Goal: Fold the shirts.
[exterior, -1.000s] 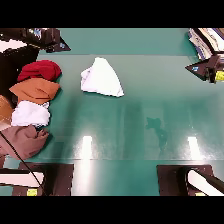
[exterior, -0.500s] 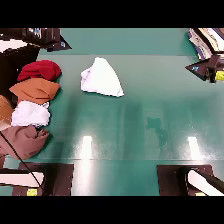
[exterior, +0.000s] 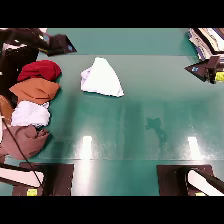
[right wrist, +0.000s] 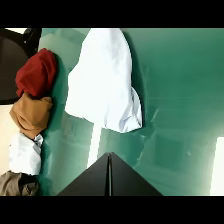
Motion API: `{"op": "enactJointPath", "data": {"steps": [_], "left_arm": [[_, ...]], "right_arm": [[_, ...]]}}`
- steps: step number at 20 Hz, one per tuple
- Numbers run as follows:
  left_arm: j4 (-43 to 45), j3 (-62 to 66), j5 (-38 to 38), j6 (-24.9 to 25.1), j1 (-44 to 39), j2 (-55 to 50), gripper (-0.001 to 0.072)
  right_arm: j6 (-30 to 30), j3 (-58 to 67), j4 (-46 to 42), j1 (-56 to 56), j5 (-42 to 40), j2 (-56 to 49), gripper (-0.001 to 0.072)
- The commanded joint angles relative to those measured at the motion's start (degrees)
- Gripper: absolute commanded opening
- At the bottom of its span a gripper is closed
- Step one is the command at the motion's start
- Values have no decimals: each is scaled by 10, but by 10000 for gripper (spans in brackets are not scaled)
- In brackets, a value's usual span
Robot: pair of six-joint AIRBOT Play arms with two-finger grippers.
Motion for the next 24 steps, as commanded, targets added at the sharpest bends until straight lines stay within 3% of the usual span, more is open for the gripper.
{"op": "enactJointPath", "data": {"steps": [1, 6, 9, 10, 12, 13, 14, 18, 24], "left_arm": [[4, -47, 13, -3, 0, -64, 627], [-38, -61, 35, -2, -8, -150, 627], [-33, -61, 61, 52, -45, -161, 625], [-33, -61, 71, 66, -56, -161, 563], [-34, -56, 74, 70, -62, -161, 201], [-34, -50, 64, 67, -61, -161, 72], [-34, -36, 44, 66, -59, -161, 21], [-32, 84, -51, 63, -57, -131, 18], [-93, 139, -66, 73, -60, 83, 19]], "right_arm": [[0, -1, 0, 1, 4, 0, 17], [0, -1, 0, 1, 3, 0, 17], [0, -1, -2, 0, 3, -2, 18], [0, -1, -1, 0, 3, -1, 18], [0, -1, -1, 1, 4, -1, 18], [0, -1, -1, 0, 4, -1, 18], [0, 0, -1, 0, 3, -1, 17], [-10, 0, 1, -1, -13, 19, 17], [-11, 0, -2, -1, -116, 129, 17]]}}
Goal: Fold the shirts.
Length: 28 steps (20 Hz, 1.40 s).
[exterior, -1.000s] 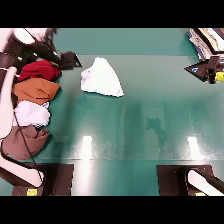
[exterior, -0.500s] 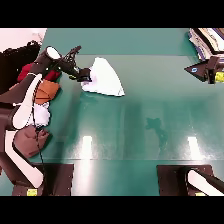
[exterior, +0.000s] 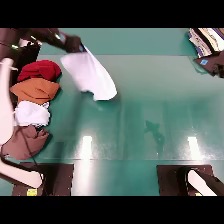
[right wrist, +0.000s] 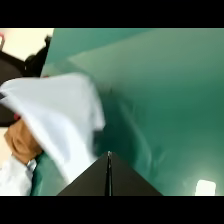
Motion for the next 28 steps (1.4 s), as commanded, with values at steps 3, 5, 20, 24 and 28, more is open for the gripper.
{"op": "enactJointPath", "data": {"steps": [3, 5, 20, 24, 28], "left_arm": [[-40, -3, -38, 32, -46, 157, 19], [-38, -44, -50, 53, -99, 170, 20], [180, -242, -17, -40, -18, 116, 599], [163, -400, 11, -45, 72, 116, 599], [136, -569, 122, -40, 90, 116, 599]], "right_arm": [[-18, 1, -1, 0, -77, 87, 17], [-18, 0, -1, 0, -81, 103, 17], [-20, 0, -16, 0, -29, 77, 17], [-20, 0, -16, 0, -9, 51, 17], [-20, 0, -17, 0, 10, 24, 17]]}}
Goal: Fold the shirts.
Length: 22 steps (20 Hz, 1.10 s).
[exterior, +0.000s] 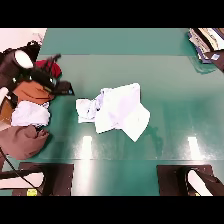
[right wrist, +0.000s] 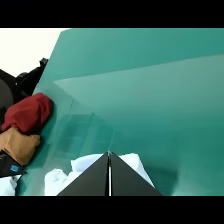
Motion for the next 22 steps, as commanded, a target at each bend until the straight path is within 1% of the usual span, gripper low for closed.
{"op": "enactJointPath", "data": {"steps": [1, 2, 5, 8, 10, 11, 12, 13, 15, 17, 18, 19, 20, 21, 22], "left_arm": [[-33, -122, 98, 3, 21, 0, 599], [-57, -137, 121, 17, 21, 0, 599], [-113, -148, 165, 32, 18, -1, 598], [-144, -147, 175, 47, -3, -21, 598], [-145, -147, 185, 44, -17, -32, 596], [-151, -146, 192, 42, -17, -32, 454], [-162, -140, 194, 42, -16, -32, 121], [-163, -128, 193, 42, -16, -32, 31], [-163, -90, 174, 42, -16, -32, 21], [-163, -43, 153, 42, -16, -32, 21], [-163, -23, 147, 42, -16, -32, 21], [-163, -9, 144, 42, -17, -32, 21], [-163, 2, 141, 42, -17, -32, 21], [-163, 6, 139, 42, -17, -31, 21], [-163, 7, 136, 42, -17, -31, 21]], "right_arm": [[0, 0, 0, 2, 24, -24, 17], [0, -1, 0, 1, 30, -28, 17], [0, -2, -1, 2, 38, -38, 17], [0, -30, -2, 1, 23, -23, 17], [1, -54, -33, 1, 21, -7, 17], [1, -69, -62, 2, 21, 2, 17], [7, -86, -93, 2, 26, 10, 17], [23, -108, -127, 2, 32, 17, 17], [44, -156, -176, 2, 54, 23, 17], [46, -212, -192, 10, 67, 13, 18], [46, -241, -191, 26, 69, -2, 42], [46, -265, -190, 49, 69, -22, 249], [46, -287, -189, 82, 61, -49, 432], [46, -303, -189, 117, 46, -77, 442], [46, -312, -189, 153, 18, -108, 404]]}}
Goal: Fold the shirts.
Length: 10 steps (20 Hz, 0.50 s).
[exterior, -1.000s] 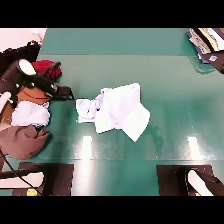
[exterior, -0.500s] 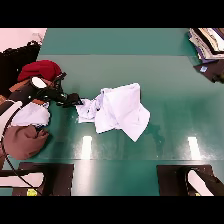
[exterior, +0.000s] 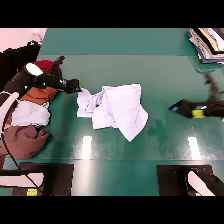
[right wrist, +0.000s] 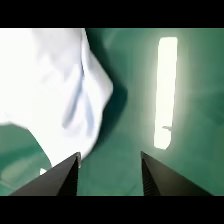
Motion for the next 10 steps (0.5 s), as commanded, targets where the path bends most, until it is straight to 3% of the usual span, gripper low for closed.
{"op": "enactJointPath", "data": {"steps": [1, 4, 7, 8, 10], "left_arm": [[-1, 25, -13, 1, -1, 0, 21], [3, 25, -17, 1, -1, 0, 21], [3, 25, -15, 1, -1, 0, 21], [3, 25, -15, 1, -1, 0, 21], [3, 25, -16, 1, 0, 1, 21]], "right_arm": [[5, -49, -7, 104, -63, -84, 364], [5, -32, 30, 187, -168, -151, 364], [5, 14, 47, 231, -176, -214, 363], [4, 29, 47, 240, -177, -232, 326], [4, 54, 34, 246, -176, -251, 21]]}}
